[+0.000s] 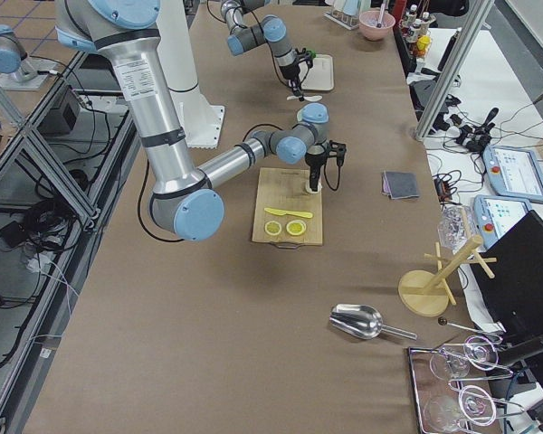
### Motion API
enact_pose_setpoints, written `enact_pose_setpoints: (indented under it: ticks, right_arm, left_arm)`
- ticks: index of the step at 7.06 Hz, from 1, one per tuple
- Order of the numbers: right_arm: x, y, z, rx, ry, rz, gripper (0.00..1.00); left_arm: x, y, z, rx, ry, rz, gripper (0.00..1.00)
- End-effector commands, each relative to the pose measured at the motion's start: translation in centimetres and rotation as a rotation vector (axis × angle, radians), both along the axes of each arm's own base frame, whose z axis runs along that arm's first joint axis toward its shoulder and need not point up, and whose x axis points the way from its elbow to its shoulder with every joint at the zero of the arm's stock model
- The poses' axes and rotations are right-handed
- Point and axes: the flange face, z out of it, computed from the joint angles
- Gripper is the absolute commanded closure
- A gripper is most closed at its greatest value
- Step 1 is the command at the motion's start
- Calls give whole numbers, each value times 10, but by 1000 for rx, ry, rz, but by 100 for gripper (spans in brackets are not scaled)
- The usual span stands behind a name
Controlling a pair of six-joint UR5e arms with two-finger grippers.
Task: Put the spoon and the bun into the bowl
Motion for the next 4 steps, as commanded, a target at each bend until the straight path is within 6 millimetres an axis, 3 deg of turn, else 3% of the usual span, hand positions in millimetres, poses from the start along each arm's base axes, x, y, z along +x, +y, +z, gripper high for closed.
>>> enact_pose_setpoints:
  ticks: [1,3,4]
  right_arm:
    - [0,0,1,4,4,0,100]
    - [1,0,-9,14,-13,-1,100]
    - [17,-10,-24,27,-36,23,100]
  left_arm:
    - [0,0,0,0,1,2,100]
    - [0,0,-3,3,4,3,100]
    - [1,0,-10,8,12,4,100]
